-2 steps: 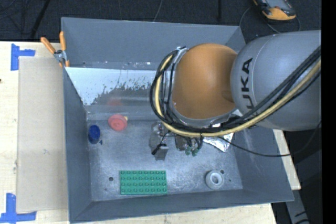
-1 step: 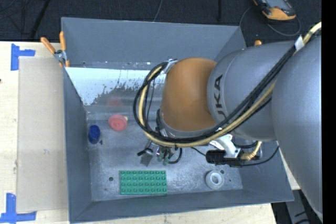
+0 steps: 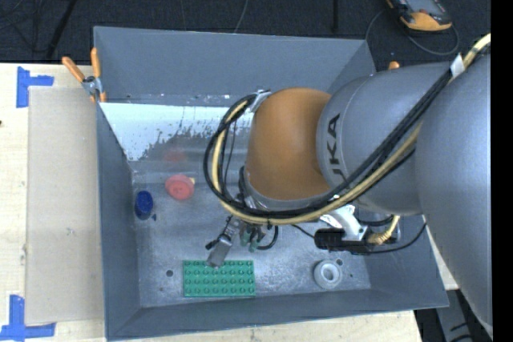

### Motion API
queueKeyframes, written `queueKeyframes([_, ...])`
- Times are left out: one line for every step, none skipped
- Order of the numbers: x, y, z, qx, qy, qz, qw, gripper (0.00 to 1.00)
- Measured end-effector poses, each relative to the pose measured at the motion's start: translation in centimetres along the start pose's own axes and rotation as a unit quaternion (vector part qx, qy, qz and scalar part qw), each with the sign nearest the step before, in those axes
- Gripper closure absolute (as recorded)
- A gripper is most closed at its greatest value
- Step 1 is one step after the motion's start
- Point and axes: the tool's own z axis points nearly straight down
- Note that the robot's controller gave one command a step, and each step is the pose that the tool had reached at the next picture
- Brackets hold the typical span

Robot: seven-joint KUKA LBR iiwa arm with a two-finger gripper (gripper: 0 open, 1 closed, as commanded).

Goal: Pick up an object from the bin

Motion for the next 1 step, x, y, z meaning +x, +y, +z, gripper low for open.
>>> queueKeyframes([2.58,-0.4,10.81,-0.002,-0.0023,-0.131,0.9914,0.0])
